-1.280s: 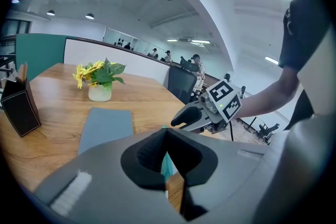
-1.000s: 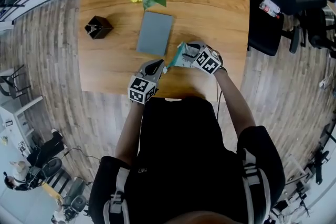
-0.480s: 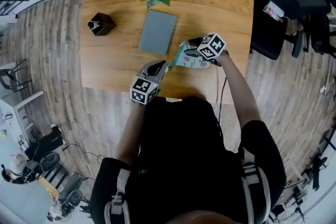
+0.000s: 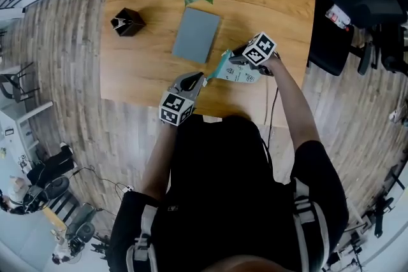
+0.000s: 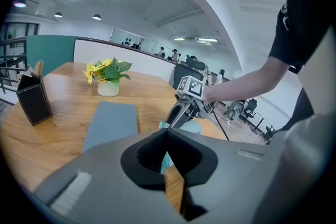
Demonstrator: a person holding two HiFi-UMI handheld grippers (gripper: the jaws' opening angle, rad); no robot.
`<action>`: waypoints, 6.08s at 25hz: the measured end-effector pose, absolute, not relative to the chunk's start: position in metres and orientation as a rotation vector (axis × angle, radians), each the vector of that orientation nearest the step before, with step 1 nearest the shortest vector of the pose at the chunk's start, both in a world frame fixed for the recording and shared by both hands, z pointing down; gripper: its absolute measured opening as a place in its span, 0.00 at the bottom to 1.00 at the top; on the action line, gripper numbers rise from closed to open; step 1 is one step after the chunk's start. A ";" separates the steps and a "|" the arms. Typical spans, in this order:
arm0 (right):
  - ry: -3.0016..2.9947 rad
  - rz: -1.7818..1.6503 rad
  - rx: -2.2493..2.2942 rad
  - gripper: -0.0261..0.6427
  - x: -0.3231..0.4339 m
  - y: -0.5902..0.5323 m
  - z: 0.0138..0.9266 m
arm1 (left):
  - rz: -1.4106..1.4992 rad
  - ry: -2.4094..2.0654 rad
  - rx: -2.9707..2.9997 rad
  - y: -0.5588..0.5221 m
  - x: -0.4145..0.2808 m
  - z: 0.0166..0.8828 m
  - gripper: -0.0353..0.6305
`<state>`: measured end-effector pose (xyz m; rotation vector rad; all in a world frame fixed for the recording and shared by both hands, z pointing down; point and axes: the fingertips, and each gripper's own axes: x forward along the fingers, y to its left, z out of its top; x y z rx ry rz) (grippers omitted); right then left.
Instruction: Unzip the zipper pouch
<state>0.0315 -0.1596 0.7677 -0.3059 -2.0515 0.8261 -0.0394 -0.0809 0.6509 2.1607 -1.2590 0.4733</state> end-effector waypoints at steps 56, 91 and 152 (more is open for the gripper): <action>-2.535 -0.128 0.288 0.07 0.032 -0.082 0.606 | -0.244 -0.975 2.028 -0.099 -0.024 0.590 0.06; -2.472 -0.276 0.357 0.07 0.003 -0.067 0.602 | -0.672 -0.519 1.676 -0.093 -0.026 0.564 0.15; -2.432 -0.210 0.568 0.06 -0.076 -0.015 0.613 | -0.144 -0.812 1.984 -0.049 -0.113 0.603 0.05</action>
